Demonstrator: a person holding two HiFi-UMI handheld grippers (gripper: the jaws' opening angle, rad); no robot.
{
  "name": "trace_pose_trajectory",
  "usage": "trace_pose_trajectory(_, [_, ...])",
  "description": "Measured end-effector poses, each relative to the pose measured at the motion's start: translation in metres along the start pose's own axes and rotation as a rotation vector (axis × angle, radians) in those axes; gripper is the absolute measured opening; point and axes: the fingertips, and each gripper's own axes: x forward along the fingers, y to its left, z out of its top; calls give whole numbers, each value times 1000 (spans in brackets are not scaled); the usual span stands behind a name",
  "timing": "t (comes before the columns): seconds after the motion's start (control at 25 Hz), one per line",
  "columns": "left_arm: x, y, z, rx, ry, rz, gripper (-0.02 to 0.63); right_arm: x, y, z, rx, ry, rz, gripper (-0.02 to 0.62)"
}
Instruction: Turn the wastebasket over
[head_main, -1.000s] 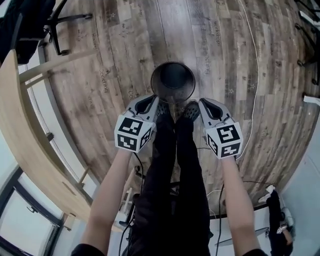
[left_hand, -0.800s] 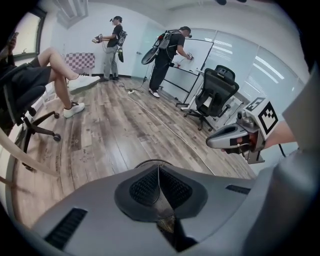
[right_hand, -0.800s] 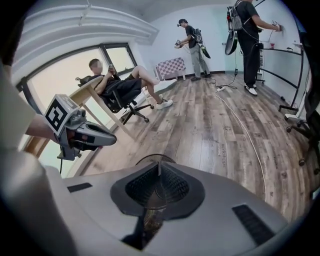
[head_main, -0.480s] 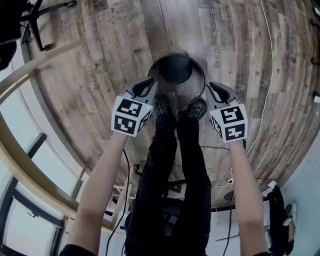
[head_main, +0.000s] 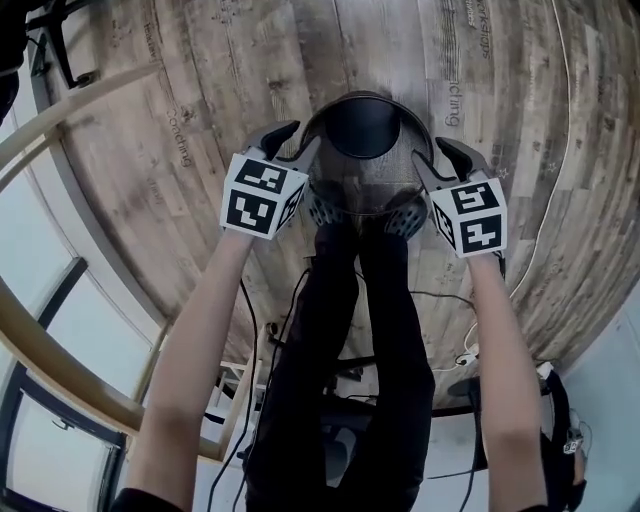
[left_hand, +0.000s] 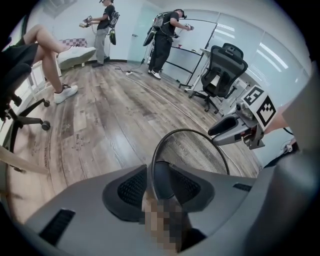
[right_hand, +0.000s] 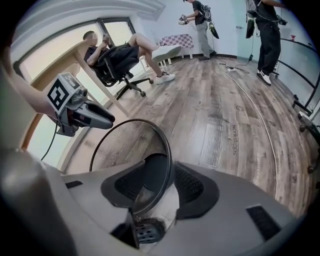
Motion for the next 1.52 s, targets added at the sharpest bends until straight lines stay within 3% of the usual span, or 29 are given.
trace_pose_trajectory(0.24, [19,8,-15,-7,42,-10,143,19,-5,-10,-10,37,-13,176])
trace_pose_trajectory(0.4, [24,8,-19,8,65,-18,60,23,-9,-9,-17,52,-25,77])
trace_pose_trajectory(0.64, [23,8,-18,-3,82,-19,52,22,-10,-12,-13,66,-4,74])
trace_pose_trajectory(0.96, [8,11,21,89,33,25,48,0,-21,18,-116,43,-31,72])
trace_pose_trajectory(1.28, [10,38,95,227,-112,109,40,-7,-54,78,-179,-77,-104,67])
trace_pose_trajectory(1.52, [16,37,86,215,-110,107,39,-1,-51,68,-178,-68,-95,67])
